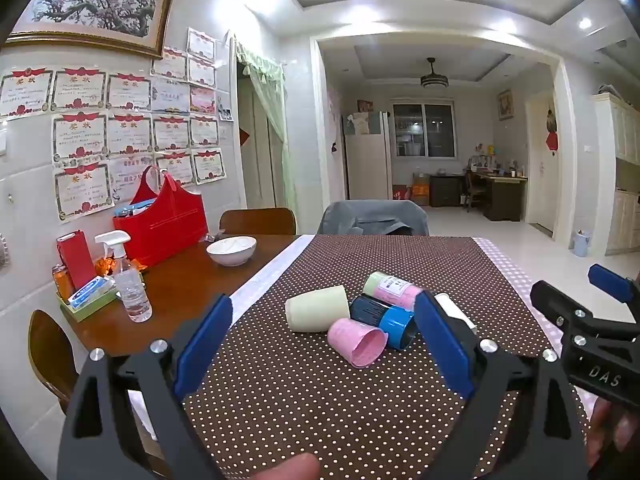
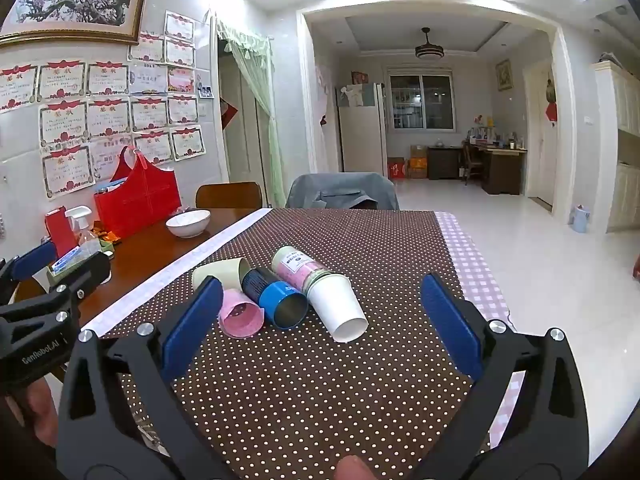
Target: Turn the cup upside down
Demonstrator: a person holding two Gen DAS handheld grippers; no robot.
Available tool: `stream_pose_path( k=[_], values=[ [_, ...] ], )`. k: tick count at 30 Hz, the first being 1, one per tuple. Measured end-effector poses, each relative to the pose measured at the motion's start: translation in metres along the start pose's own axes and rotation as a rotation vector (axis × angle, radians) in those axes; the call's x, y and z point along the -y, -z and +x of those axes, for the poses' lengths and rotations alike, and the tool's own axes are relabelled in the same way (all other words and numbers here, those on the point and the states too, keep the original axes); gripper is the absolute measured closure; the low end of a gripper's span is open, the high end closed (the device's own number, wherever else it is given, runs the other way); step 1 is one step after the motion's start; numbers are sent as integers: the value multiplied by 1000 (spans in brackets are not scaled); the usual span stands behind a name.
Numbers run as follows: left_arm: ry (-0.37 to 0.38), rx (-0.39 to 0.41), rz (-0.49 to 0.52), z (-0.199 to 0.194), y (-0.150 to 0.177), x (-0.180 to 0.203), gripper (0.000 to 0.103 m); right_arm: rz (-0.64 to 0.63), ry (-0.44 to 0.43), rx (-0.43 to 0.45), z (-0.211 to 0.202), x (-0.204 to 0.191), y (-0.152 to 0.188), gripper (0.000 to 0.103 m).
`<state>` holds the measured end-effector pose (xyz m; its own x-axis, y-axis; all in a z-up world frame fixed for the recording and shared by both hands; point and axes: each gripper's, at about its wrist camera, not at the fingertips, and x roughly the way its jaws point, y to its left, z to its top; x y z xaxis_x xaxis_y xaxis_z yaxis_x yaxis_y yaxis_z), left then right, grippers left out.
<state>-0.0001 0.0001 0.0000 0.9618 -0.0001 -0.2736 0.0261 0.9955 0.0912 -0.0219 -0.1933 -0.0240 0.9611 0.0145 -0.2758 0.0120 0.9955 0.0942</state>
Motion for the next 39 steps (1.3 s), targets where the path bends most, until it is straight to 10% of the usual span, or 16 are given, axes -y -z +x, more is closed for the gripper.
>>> stream_pose_path(
  k=[39],
  values=[
    [4,4,-10,0,0,0,12,6,-10,20,-8,-3,-6,6]
  ],
)
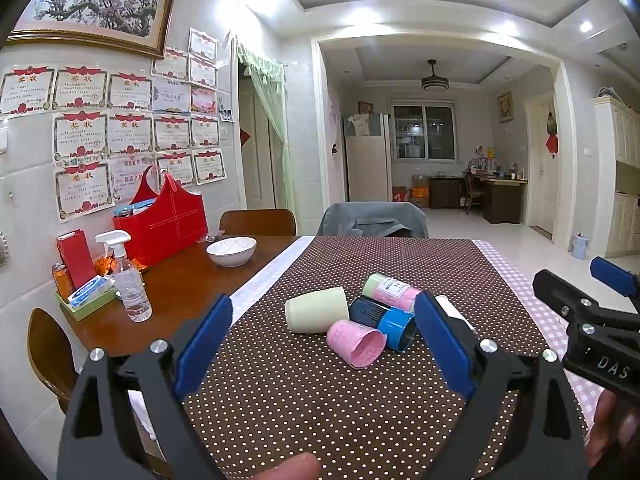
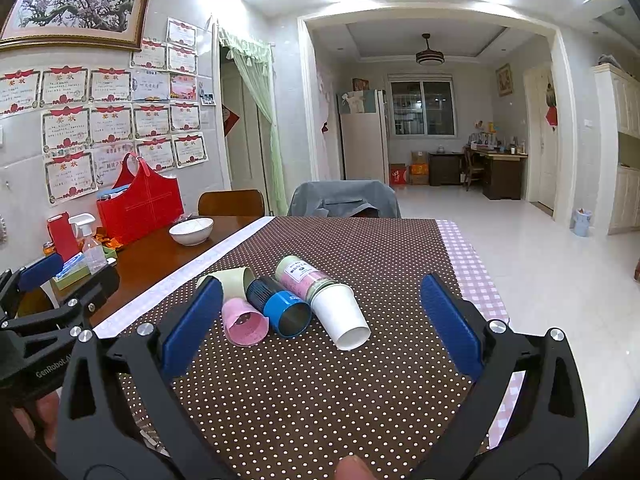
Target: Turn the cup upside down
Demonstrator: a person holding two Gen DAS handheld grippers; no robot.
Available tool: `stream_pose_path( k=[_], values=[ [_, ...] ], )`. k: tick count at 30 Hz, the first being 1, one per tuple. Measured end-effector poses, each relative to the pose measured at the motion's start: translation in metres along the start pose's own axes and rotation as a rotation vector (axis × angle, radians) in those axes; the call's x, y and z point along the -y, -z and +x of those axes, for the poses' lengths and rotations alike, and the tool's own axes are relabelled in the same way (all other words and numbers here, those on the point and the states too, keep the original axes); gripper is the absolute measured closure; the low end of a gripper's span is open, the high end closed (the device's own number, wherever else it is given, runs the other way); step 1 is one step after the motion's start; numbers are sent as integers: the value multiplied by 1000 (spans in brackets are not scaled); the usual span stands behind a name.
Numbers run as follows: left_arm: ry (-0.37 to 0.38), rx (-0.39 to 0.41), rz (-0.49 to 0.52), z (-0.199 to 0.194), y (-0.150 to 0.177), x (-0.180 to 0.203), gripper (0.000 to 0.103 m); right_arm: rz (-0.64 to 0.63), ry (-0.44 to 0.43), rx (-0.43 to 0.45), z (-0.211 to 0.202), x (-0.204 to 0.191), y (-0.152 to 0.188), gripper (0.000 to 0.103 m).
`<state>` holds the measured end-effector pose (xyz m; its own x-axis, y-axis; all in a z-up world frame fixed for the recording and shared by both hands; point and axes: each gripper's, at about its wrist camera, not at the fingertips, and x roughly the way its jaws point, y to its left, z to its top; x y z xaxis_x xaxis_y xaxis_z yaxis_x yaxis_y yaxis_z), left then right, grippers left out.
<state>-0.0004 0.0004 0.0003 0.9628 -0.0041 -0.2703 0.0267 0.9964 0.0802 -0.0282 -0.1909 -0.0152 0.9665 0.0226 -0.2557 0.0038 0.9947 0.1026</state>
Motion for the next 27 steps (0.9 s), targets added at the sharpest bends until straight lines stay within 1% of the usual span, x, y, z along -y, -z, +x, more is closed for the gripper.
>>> stream_pose_path(
  k=[27],
  values=[
    [0,1,0,2,0,3,12,-3,-2,0,-1,-2,-1,6]
  ],
)
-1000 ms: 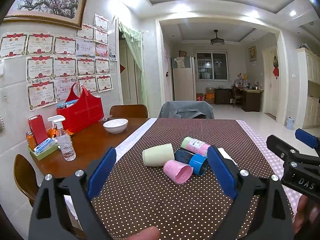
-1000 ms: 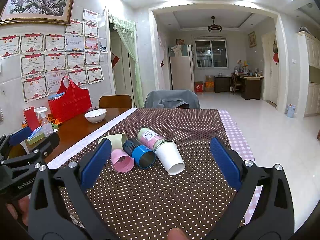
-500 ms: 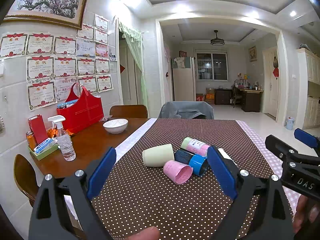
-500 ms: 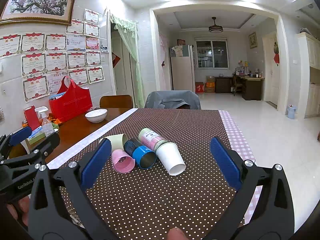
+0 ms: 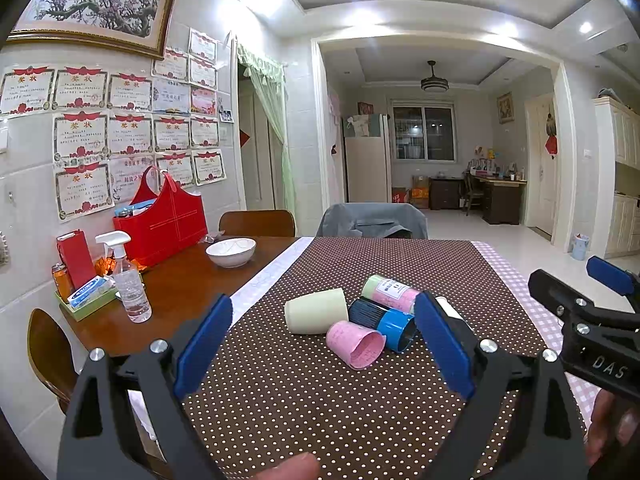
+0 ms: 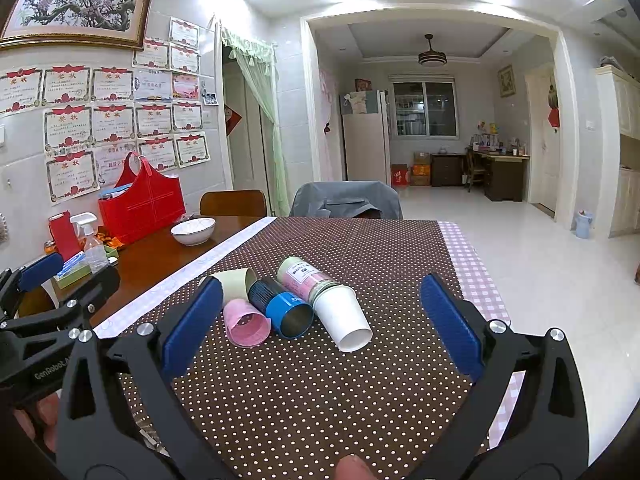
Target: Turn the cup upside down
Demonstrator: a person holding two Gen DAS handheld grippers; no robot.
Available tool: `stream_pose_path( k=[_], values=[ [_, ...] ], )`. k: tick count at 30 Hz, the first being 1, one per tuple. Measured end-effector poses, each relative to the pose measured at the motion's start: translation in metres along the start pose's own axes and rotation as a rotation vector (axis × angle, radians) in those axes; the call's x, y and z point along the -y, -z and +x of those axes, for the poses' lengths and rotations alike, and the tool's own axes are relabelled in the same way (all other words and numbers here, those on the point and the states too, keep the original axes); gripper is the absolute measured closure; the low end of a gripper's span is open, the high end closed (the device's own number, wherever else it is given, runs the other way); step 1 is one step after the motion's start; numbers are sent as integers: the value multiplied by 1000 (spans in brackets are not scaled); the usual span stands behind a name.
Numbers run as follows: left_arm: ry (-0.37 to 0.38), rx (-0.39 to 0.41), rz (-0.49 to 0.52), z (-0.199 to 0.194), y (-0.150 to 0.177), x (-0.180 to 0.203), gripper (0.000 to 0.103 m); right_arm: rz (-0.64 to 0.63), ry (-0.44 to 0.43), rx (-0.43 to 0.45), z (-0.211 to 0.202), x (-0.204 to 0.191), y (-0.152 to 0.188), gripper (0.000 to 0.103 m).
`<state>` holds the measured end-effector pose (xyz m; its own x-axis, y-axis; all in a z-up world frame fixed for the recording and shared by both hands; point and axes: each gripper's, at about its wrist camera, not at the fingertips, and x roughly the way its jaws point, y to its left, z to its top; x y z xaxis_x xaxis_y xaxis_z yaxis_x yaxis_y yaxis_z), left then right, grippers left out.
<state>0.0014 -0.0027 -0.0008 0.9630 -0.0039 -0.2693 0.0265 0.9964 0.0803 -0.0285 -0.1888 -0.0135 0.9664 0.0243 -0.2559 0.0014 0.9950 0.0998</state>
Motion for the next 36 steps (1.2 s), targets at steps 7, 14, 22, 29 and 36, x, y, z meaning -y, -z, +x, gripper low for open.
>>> stream_pose_path(
  k=[7,14,22,29,36],
  values=[
    [4,-9,1,2,-4,1,12,0,-3,-5,0,-2,-1,6],
    [-1,-37,4,13,-2,-10,12,1,-18,-36,14,-4,-1,6],
    [-34,-121,14,55,10,-28,12,-17,-29,-103,54,2,1,6],
    [-51,-213,43,109,18,-47,12,-49,-36,-176,99,5,1,6],
    [10,-308,124,169,20,-45,12,-86,-46,-263,143,6,5,6]
  ],
)
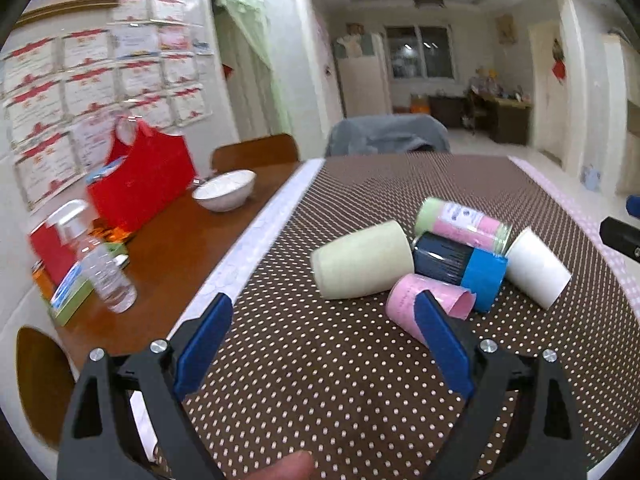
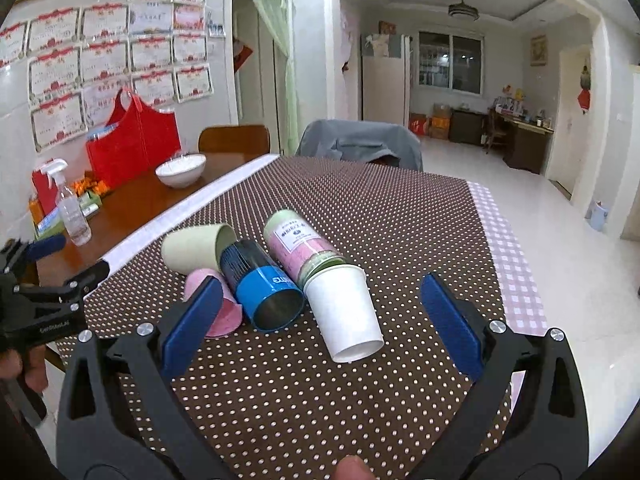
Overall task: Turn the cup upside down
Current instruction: 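Move the left gripper to the cream cup and close around it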
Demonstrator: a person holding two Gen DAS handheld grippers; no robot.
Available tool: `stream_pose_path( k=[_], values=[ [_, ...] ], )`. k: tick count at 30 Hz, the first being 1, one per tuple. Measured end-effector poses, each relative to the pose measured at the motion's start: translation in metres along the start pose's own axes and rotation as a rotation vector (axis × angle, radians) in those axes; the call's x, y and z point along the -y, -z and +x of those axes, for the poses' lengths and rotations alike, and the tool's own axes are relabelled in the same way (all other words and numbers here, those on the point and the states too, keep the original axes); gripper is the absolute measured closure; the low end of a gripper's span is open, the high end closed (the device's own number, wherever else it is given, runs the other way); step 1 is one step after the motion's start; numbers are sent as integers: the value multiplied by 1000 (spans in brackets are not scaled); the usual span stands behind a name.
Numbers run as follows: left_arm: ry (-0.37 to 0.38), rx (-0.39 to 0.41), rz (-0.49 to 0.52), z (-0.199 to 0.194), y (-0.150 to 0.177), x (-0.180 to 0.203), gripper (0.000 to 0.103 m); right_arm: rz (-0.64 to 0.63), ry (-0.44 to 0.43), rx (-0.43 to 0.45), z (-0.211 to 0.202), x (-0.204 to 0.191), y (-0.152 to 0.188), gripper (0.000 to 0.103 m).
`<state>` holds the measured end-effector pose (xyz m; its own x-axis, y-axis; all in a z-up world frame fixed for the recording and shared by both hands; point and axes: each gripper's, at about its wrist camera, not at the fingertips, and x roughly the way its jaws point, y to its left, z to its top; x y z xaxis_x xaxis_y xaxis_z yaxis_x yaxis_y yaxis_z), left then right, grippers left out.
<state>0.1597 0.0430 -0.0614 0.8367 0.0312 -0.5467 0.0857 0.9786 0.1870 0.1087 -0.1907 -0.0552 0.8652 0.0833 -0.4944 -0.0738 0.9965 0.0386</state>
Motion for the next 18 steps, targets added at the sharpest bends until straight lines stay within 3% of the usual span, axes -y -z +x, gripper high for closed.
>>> stream_pose_path(
  k=[7,18],
  values=[
    [68,-112,136,68,-17,6,12,9,8,-79,39,13,-6,6],
    [194,-266,461,147,-30,2,12,39,36,-174,87,29,-12,6]
  ],
)
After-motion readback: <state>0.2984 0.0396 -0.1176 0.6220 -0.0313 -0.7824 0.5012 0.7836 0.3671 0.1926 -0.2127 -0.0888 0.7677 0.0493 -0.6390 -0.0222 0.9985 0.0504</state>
